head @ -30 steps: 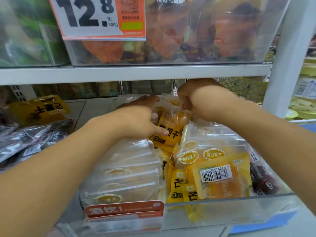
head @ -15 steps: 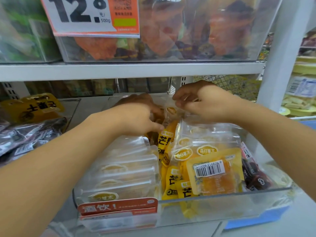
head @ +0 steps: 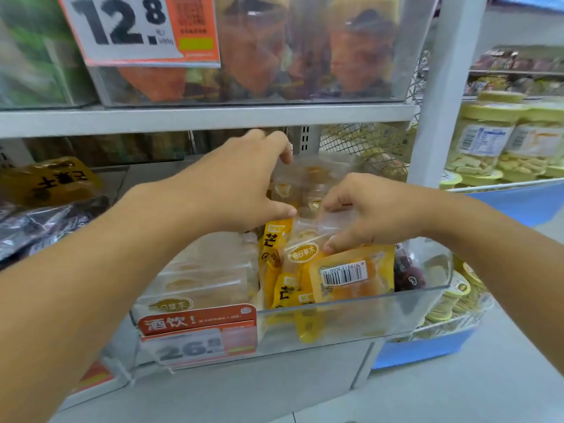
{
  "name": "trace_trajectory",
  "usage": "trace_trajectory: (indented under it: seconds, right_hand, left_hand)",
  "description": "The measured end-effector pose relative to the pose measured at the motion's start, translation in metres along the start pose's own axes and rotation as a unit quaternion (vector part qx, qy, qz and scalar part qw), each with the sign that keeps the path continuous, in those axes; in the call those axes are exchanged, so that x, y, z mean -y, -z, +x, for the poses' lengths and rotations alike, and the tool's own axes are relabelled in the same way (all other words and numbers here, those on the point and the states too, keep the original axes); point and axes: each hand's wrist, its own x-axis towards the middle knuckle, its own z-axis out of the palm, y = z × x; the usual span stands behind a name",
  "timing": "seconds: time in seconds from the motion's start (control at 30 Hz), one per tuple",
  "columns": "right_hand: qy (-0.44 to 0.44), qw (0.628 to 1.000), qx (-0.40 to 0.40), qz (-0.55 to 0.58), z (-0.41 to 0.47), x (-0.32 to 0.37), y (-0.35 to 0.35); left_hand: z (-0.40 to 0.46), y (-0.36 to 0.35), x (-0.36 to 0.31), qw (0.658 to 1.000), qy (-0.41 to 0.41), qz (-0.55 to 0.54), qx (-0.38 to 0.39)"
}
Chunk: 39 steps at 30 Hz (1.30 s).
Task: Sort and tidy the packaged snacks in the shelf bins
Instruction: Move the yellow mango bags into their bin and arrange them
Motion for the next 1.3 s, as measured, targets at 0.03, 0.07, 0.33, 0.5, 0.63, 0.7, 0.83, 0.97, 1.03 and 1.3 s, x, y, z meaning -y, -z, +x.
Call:
trace_trajectory:
  seconds: [0.03,0.07,0.33,0.5,0.63,0.7,0.83,0.97,1.03,1.3]
  right_hand:
    - [0.005,1.000,-0.006,0.015,-0.004,-0.001,0.000]
    - [0.003,1.000,-0.006,0.022,-0.008,-0.001,0.002]
    - [-0.019,0.998,-0.045,0.043,-0.028,-0.015,0.003]
    - [-0.075,0.996,-0.052,0.011,-0.023,-0.030,0.002]
    - [-0.055,0.995,-0.079,0.037,-0.026,-0.031,0.003]
    - [-0.041,0.990,-0.117,0.061,-0.029,-0.027,0.003]
    - [0.008,0.969,-0.199,0.145,-0.035,-0.017,0.002]
    - [0.043,0.980,-0.173,0.086,-0.026,-0.003,-0.008]
    - [0.042,0.984,-0.160,0.058,-0.024,0.002,-0.012]
    - [-0.062,0.997,-0.041,-0.007,-0.046,-0.018,0.003]
  left_hand:
    - [-0.003,0.002,0.000,1.000,-0.002,-0.006,-0.002]
    - [-0.005,0.004,0.000,1.000,-0.005,-0.017,0.011]
    - [-0.015,-0.002,-0.023,0.971,0.024,-0.165,0.172]
    - [-0.009,-0.016,-0.019,0.981,-0.025,-0.153,0.121]
    - [-0.008,-0.025,-0.024,0.982,-0.016,-0.173,0.071]
    - [-0.008,-0.026,-0.025,0.982,-0.001,-0.183,0.047]
    - [-0.008,-0.021,-0.023,0.974,0.023,-0.225,0.027]
    - [-0.010,-0.022,-0.024,0.968,0.030,-0.234,0.084]
    - [-0.011,-0.023,-0.026,0.980,0.023,-0.175,0.096]
    - [-0.008,-0.022,-0.033,0.979,0.034,-0.193,0.059]
